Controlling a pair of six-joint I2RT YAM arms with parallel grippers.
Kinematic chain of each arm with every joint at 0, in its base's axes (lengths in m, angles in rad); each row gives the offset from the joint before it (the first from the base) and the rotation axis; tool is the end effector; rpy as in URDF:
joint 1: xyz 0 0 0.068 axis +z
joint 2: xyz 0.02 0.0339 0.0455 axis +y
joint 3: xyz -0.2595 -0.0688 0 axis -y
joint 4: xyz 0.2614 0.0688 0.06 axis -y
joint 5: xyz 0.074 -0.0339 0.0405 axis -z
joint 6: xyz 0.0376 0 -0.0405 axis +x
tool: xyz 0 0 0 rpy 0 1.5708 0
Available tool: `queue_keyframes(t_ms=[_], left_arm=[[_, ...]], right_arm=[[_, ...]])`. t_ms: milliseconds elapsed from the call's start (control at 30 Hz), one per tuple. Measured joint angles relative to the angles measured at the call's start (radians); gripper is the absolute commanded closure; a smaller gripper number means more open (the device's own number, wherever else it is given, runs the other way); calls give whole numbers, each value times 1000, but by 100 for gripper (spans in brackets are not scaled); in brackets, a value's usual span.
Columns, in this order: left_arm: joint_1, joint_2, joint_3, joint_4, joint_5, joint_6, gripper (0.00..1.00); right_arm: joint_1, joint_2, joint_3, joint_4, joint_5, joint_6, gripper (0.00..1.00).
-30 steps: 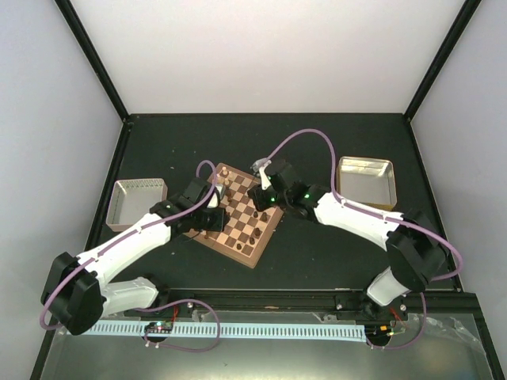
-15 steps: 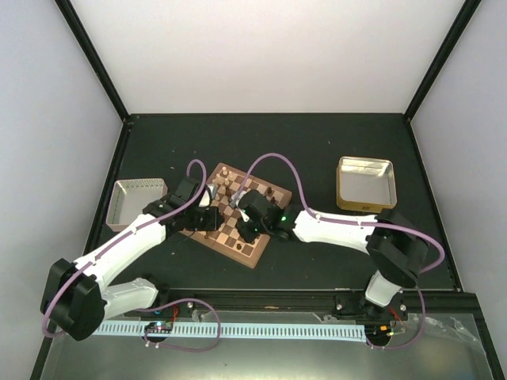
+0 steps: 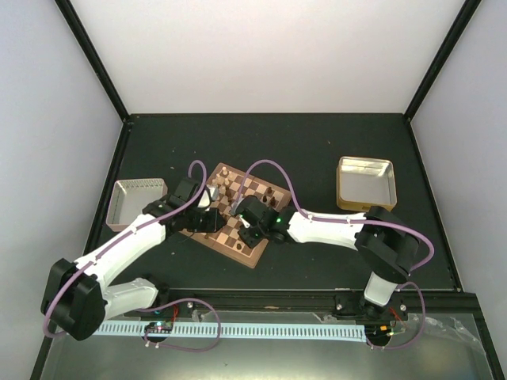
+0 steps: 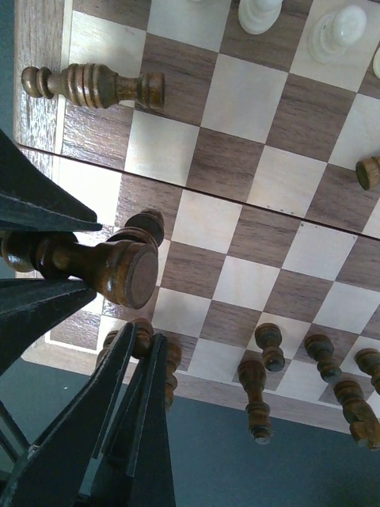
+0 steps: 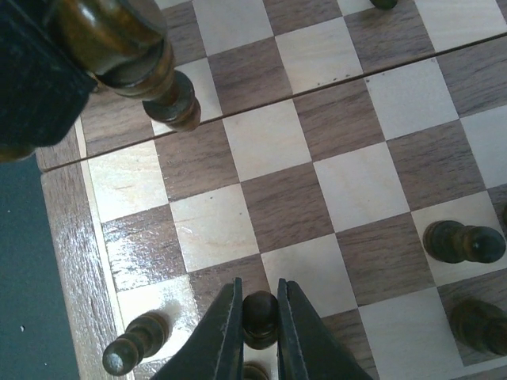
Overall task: Set up the chess pieces on the board
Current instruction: Place the chess piece on the chessboard.
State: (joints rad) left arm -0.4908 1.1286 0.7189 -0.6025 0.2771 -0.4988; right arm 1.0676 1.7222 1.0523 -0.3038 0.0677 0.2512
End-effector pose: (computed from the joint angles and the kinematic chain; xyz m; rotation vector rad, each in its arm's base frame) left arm 0.1989 -0.1180 0.2055 0.0970 2.6947 -0.6976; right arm 0.1778 0.3177 0.1625 -1.0064 2.3952 0.4203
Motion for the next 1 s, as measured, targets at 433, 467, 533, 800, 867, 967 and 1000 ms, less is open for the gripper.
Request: queue_keyframes(t_ms=[433,467,533,800,867,967,1000], left_arm=[[1,35,0,14,16,1,98],[1,37,0,16,16,2,99],[1,39,0,19,16,2,98],[4,53,0,27,22,10,98],[5,53,0,28,27,11,98],[5,51,0,27,35,18,99],[5,51,0,27,40,23,98]], right_arm=[[5,0,2,-30,-72,-37,79],[5,0,2,-30,-74,-36,77],[5,0,3,-30,-77,-35,74],[5,10,13,-32,-77,-26,73],[5,9,13,-33,-71,-16,72],[5,-4,14,-35,-58,10,69],[5,-19,13,-34,-50,22,68]])
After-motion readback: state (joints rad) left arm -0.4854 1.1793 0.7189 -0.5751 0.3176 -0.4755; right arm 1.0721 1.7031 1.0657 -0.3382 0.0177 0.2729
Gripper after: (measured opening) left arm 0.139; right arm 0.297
